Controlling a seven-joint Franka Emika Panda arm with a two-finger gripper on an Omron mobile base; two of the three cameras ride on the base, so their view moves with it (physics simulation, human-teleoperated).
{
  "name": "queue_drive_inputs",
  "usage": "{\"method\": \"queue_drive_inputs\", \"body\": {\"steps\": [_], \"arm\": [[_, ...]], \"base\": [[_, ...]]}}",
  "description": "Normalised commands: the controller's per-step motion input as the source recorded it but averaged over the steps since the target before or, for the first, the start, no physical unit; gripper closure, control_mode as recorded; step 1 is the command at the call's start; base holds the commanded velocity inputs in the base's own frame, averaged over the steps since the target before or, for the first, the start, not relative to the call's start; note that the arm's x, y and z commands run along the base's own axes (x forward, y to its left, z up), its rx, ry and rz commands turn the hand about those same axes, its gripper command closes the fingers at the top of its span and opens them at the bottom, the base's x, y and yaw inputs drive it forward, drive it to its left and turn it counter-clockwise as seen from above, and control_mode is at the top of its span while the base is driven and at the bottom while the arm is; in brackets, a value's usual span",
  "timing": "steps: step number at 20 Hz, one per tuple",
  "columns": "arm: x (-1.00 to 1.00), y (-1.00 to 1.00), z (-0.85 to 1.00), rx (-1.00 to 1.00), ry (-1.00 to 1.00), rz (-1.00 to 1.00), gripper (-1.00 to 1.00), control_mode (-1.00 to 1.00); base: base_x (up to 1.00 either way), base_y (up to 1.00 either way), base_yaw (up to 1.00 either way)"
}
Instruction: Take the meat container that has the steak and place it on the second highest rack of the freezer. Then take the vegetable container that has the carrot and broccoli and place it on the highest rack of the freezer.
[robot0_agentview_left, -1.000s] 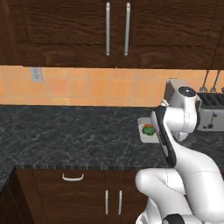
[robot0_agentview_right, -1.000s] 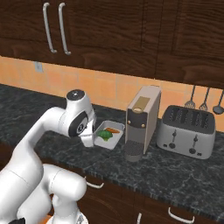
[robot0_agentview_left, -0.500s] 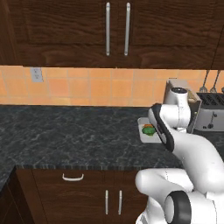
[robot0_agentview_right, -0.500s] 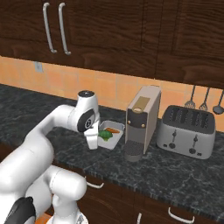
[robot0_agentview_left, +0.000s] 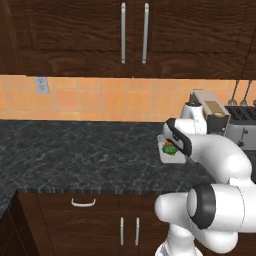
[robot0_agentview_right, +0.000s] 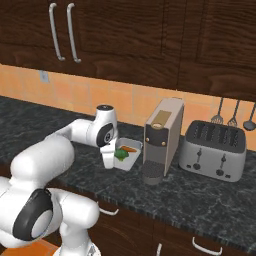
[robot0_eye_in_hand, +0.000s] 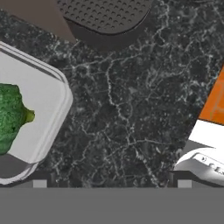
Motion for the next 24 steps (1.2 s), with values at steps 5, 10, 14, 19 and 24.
{"method": "queue_drive_inputs", "body": {"steps": [5,10,14,19,24], "arm": [[0.03,-0.04,-0.22,0.0,0.03,0.09,-1.0,-1.0],[0.0,0.0,-0.39,0.0,0.0,0.08,-1.0,-1.0],[0.15,0.0,-0.26,0.0,0.0,0.04,-1.0,-1.0],[0.25,0.0,-0.11,0.02,0.0,0.02,-1.0,-1.0],[0.33,0.0,-0.01,0.02,0.0,0.0,-1.0,-1.0]], "base": [[0.0,0.0,0.0],[0.0,0.0,0.0],[0.0,0.0,0.0],[0.0,0.0,0.0],[0.0,0.0,0.0]]}}
